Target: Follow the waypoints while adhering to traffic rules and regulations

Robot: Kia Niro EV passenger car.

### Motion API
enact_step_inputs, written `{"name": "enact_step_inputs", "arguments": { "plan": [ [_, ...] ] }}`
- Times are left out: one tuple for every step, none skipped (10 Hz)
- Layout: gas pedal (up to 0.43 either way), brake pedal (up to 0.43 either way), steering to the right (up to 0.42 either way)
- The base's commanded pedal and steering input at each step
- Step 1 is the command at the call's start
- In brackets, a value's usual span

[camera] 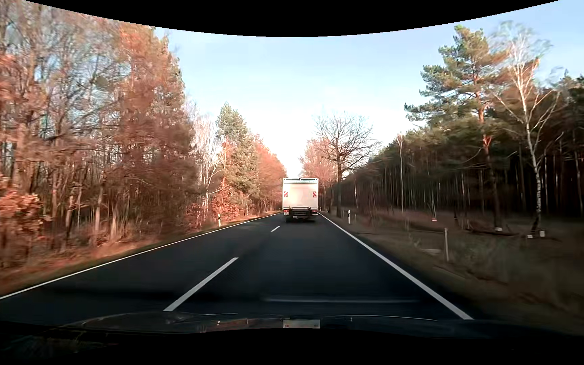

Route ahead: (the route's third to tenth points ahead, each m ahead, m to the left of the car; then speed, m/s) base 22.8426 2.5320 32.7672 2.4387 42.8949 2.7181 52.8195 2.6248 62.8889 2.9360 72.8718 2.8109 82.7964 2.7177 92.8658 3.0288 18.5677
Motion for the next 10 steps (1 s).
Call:
{"name": "enact_step_inputs", "arguments": {
  "plan": [
    [0.110,0.000,-0.002],
    [0.110,0.000,-0.003],
    [0.110,0.000,-0.003],
    [0.110,0.000,-0.003],
    [0.110,0.000,-0.002],
    [0.110,0.000,-0.001],
    [0.110,0.000,-0.002],
    [0.110,0.000,-0.002],
    [0.110,0.000,-0.002],
    [0.110,0.000,-0.002]
  ]
}}
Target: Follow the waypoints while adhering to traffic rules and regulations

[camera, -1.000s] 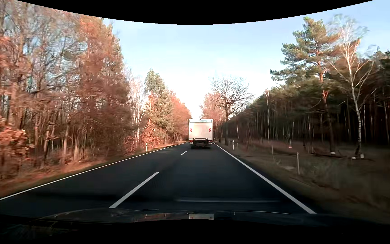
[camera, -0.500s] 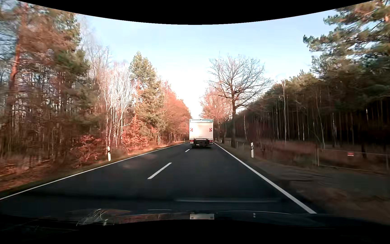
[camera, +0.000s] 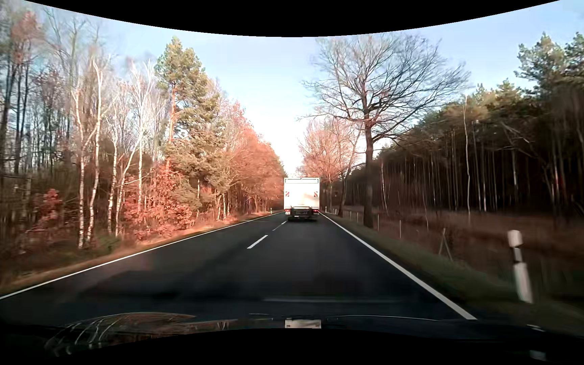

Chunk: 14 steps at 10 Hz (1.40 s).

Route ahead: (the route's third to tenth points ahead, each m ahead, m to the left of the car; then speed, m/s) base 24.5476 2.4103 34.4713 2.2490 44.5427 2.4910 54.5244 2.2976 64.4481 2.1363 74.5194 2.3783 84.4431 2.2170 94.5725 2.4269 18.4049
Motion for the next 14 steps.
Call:
{"name": "enact_step_inputs", "arguments": {
  "plan": [
    [0.110,0.000,-0.001],
    [0.110,0.000,-0.002],
    [0.110,0.000,-0.002],
    [0.110,0.000,-0.002],
    [0.110,0.000,-0.002],
    [0.118,0.000,-0.002],
    [0.118,0.000,-0.002],
    [0.118,0.000,-0.002],
    [0.118,0.000,-0.001],
    [0.118,0.000,-0.002],
    [0.118,0.000,-0.001],
    [0.118,0.000,-0.001],
    [0.118,0.000,-0.002],
    [0.118,0.000,-0.002]
  ]
}}
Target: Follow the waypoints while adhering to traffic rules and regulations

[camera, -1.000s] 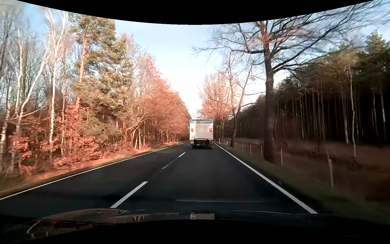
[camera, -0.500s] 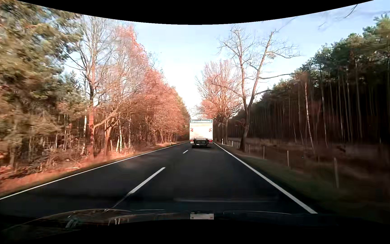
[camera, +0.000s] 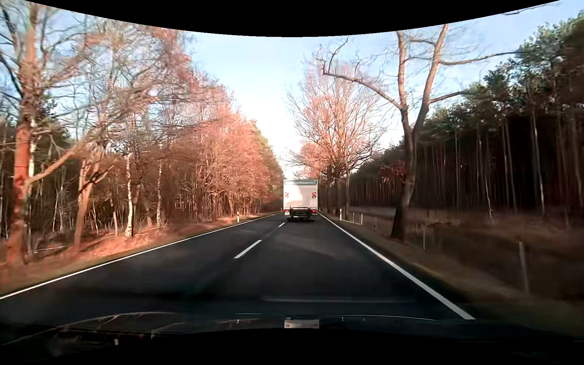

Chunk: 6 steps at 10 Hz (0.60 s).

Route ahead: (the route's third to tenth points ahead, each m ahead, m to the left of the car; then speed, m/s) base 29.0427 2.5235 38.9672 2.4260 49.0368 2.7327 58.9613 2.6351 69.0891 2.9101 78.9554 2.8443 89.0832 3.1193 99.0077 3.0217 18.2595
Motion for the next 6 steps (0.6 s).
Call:
{"name": "enact_step_inputs", "arguments": {
  "plan": [
    [0.118,0.000,-0.002],
    [0.118,0.000,-0.002],
    [0.130,0.000,-0.002],
    [0.130,0.000,-0.002],
    [0.130,0.000,-0.002],
    [0.138,0.000,-0.001]
  ]
}}
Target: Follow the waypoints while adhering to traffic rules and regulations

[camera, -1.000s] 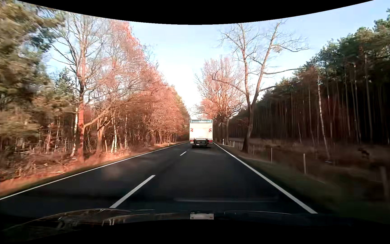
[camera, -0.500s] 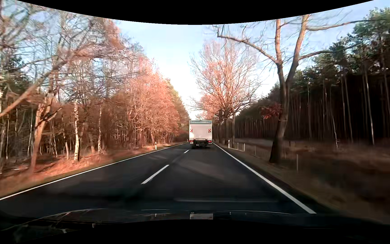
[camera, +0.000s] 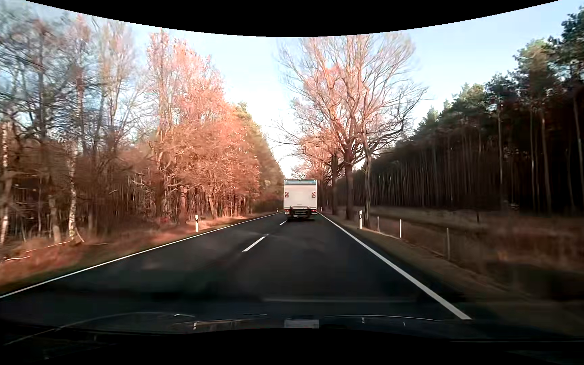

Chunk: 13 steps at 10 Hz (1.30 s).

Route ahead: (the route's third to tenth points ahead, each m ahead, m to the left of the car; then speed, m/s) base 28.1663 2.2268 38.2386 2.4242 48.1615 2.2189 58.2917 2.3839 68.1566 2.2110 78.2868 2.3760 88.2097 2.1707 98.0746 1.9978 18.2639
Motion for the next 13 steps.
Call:
{"name": "enact_step_inputs", "arguments": {
  "plan": [
    [0.138,0.000,-0.002],
    [0.138,0.000,-0.001],
    [0.138,0.000,-0.002],
    [0.138,0.000,-0.002],
    [0.138,0.000,-0.002],
    [0.138,0.000,-0.001],
    [0.138,0.000,-0.001],
    [0.150,0.000,-0.001],
    [0.150,0.000,-0.001],
    [0.150,0.000,-0.001],
    [0.150,0.000,-0.001],
    [0.150,0.000,-0.001],
    [0.150,0.000,-0.001]
  ]
}}
